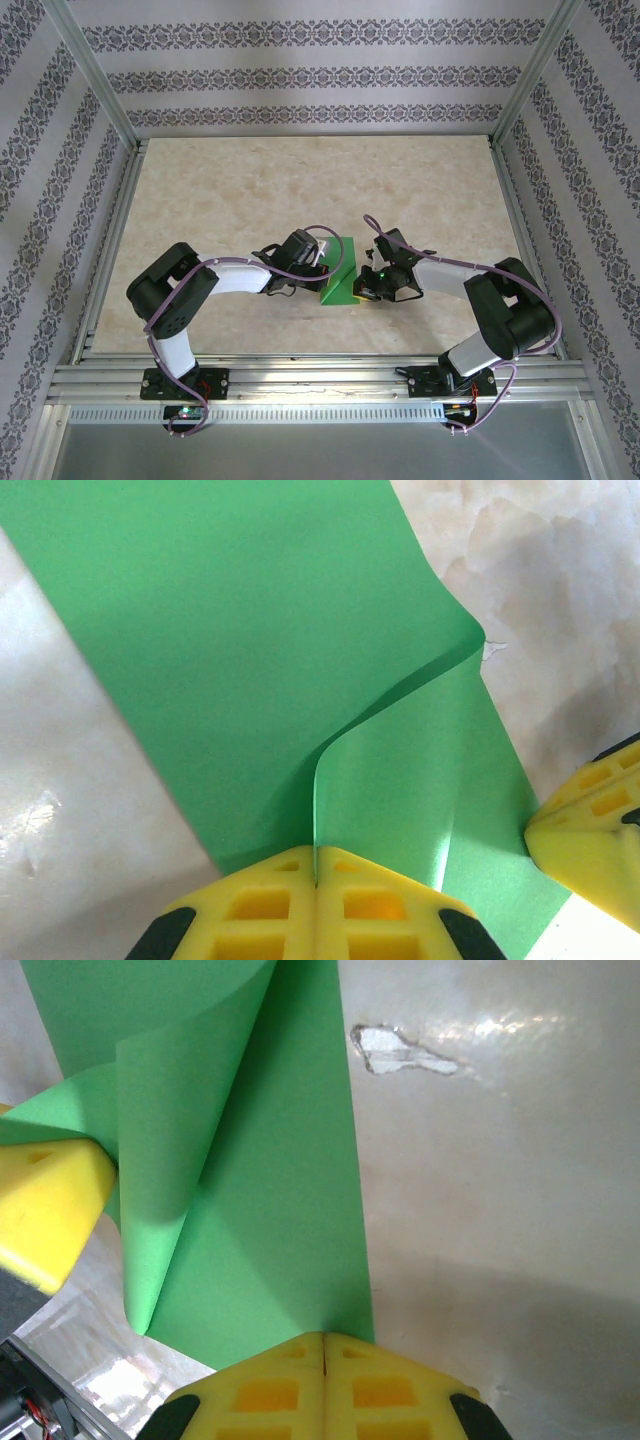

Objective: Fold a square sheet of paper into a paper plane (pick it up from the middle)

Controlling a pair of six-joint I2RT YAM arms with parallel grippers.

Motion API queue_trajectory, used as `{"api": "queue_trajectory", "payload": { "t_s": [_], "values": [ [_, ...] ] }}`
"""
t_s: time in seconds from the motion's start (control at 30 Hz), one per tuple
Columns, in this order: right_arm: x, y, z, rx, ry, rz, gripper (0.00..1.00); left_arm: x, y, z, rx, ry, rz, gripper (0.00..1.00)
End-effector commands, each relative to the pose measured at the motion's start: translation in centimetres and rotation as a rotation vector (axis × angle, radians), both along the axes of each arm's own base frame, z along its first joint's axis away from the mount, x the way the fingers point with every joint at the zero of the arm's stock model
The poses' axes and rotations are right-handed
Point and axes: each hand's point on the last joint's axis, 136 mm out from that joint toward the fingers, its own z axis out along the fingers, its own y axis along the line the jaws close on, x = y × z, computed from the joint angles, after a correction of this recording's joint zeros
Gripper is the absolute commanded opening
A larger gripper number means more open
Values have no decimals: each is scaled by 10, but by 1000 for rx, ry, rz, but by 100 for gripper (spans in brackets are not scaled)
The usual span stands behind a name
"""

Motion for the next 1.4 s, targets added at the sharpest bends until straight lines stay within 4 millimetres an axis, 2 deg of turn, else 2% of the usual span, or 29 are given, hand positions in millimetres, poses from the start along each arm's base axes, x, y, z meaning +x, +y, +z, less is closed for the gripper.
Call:
{"api": "queue_trajectory", "payload": {
  "t_s": [0.0,0.13,0.37,0.8,0.9,1.0,1.13,1.37],
  "values": [
    [-11,-12,-15,-85,48,7,0,6,9,2,11,-16,32,0],
    [-10,-12,-15,-84,47,9,0,6,10,3,8,-22,37,0],
    [-12,-12,-16,-85,54,10,0,8,0,1,-15,-12,6,0],
    [-9,-10,-13,-75,48,8,3,1,8,-13,19,23,18,0],
    [-3,-6,-4,-40,23,-5,5,-1,9,-16,22,34,17,0],
    [11,2,15,38,-35,-45,8,-1,10,-17,24,39,27,0],
    [25,13,35,152,-83,-109,7,0,8,-16,17,44,33,0],
    [35,34,43,247,-80,-136,0,-1,9,-20,19,57,41,0]
  ]
}}
